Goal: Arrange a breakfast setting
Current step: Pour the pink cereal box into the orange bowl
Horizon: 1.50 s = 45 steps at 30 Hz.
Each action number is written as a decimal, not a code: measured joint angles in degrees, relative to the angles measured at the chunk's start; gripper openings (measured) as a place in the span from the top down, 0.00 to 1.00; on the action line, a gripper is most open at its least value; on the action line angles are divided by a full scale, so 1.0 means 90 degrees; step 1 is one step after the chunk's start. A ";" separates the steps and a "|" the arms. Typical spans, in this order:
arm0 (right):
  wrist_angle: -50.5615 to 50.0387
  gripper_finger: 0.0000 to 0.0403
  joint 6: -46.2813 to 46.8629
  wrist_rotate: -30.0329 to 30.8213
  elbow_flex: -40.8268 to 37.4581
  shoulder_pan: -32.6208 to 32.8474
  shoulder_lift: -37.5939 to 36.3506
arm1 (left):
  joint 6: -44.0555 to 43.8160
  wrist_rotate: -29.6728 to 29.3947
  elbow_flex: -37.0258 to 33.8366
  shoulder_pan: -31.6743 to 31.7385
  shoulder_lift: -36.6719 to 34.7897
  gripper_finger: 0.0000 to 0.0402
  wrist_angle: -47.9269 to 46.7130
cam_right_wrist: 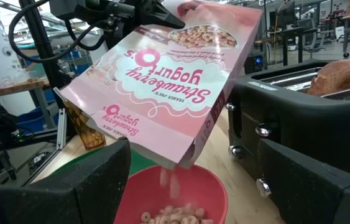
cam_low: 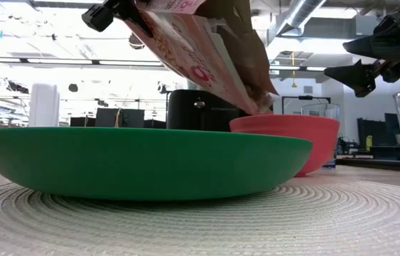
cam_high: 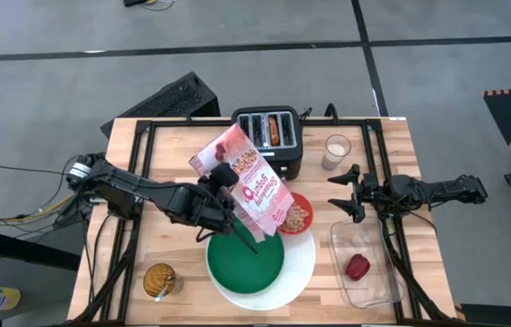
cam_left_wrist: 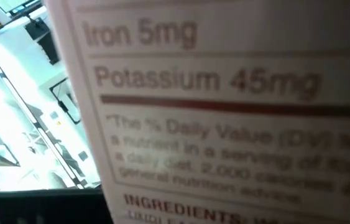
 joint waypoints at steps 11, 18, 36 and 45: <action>0.0001 0.08 0.0001 -0.0001 0.0001 0.0000 -0.0001 | 0.0208 -0.0069 0.0000 0.0022 0.0000 0.69 0.0054; 0.0000 0.08 -0.0002 0.0000 0.0002 -0.0002 -0.0001 | 0.0331 -0.0167 0.0000 -0.0070 0.0000 0.69 0.0140; 0.0000 0.08 -0.0002 0.0000 0.0001 0.0000 0.0000 | 0.0485 -0.0182 -0.0005 -0.0020 0.0002 0.69 0.0340; 0.0000 0.08 0.0001 0.0000 0.0002 -0.0002 -0.0002 | -0.0191 -0.0178 -0.0005 -0.0041 0.0002 0.69 0.0171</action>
